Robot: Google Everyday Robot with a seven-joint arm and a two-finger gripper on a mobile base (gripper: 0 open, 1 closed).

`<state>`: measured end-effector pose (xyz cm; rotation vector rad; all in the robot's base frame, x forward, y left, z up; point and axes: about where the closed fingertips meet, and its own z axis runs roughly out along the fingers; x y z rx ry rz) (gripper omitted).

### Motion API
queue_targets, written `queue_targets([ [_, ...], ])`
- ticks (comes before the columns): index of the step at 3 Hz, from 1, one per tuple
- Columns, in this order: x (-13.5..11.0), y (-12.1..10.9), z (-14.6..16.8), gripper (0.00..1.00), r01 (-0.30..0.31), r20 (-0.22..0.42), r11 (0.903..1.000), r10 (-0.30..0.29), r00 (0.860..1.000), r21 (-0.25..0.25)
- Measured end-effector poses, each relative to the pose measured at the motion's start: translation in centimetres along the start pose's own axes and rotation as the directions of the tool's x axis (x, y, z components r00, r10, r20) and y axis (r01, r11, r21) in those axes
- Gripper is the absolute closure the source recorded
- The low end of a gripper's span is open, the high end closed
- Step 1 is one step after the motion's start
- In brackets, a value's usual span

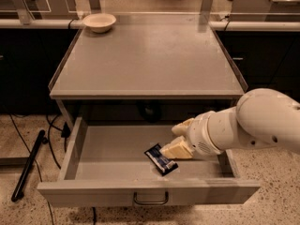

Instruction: Pick rxbar blueberry from top drawer and place on counter

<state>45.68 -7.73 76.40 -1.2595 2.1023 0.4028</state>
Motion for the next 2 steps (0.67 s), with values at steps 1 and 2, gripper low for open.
queue_targets([
  [1,0.00,0.00,0.00,0.05,0.000,0.000,1.0000,0.000,1.000,0.000],
  [2,-0.01,0.01,0.00,0.19,0.000,0.000,1.0000,0.000,1.000,0.000],
])
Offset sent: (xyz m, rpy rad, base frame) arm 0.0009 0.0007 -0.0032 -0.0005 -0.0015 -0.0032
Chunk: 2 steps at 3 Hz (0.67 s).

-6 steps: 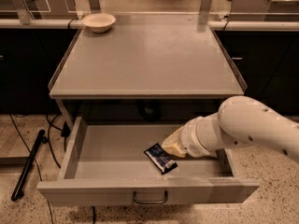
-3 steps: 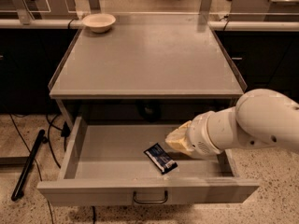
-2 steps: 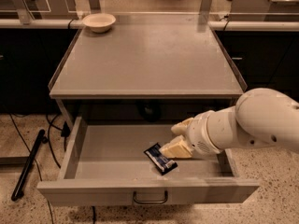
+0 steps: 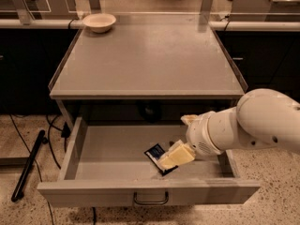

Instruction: Pick rxbar blueberry from top drawer and place on counter

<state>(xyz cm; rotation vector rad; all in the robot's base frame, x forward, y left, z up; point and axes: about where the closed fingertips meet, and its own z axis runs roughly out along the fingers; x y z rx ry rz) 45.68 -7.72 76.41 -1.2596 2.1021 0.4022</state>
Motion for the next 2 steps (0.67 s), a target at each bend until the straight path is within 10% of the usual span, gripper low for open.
queue_targets([
  [2,0.3,-0.4,1.9,0.25,0.002,-0.005,0.9999,-0.002,1.000,0.014],
])
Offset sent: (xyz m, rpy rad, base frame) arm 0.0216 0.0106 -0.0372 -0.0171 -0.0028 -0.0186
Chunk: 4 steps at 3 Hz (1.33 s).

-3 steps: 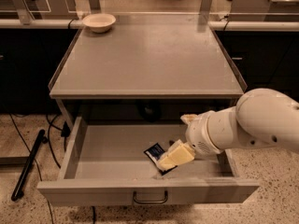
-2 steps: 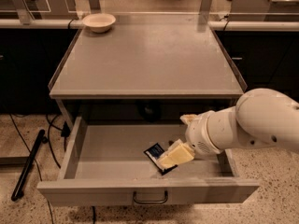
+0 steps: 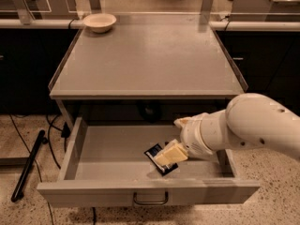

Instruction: Pick rxbar blueberry from top drawer and place on counter

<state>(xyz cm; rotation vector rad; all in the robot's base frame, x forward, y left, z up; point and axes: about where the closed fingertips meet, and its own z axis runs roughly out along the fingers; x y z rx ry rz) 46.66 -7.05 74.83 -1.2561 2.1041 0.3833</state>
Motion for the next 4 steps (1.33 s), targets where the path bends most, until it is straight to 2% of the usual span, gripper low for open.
queue_targets([
  [1,0.7,-0.3,1.6,0.23,0.006,-0.004,0.9999,-0.006,1.000,0.015],
  [2,2.8,-1.3,4.7,0.22,0.005,-0.008,0.9988,-0.004,1.000,0.048],
  [3,2.8,-1.3,4.7,0.22,0.005,-0.008,0.9988,-0.004,1.000,0.048],
  [4,2.8,-1.3,4.7,0.40,0.005,-0.008,0.9988,-0.004,1.000,0.048],
])
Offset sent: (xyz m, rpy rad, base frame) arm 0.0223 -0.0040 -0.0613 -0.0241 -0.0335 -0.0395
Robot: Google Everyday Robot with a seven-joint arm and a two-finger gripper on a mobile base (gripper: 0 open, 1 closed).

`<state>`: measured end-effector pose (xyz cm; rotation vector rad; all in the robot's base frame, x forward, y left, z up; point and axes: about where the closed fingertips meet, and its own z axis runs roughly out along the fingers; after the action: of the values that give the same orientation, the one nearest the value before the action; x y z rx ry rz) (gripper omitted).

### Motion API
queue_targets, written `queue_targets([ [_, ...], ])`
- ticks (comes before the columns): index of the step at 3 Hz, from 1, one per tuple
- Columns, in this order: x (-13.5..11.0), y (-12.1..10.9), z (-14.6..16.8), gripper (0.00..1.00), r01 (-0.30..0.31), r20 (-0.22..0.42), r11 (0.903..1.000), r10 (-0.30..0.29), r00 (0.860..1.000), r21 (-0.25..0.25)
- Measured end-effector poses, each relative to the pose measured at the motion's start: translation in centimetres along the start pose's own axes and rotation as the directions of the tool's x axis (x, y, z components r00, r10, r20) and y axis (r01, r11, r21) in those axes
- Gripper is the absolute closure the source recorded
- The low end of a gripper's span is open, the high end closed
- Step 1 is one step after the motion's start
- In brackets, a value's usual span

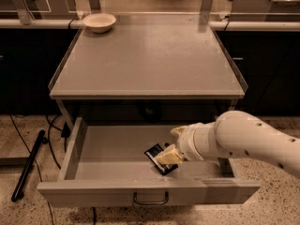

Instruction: Pick rxbar blueberry from top drawer and place on counter

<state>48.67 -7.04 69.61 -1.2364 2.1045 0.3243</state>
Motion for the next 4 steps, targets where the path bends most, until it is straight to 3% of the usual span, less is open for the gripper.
queue_targets([
  [1,0.1,-0.1,0.2,0.51,0.003,-0.004,1.0000,-0.003,1.000,0.007],
  [2,0.8,0.2,1.7,0.33,-0.001,-0.012,1.0000,0.001,1.000,0.001],
  [3,1.4,0.4,3.2,0.27,-0.006,-0.020,1.0000,0.006,1.000,-0.007],
  [4,2.5,0.6,5.5,0.29,-0.025,-0.037,0.9996,0.024,0.999,-0.015],
])
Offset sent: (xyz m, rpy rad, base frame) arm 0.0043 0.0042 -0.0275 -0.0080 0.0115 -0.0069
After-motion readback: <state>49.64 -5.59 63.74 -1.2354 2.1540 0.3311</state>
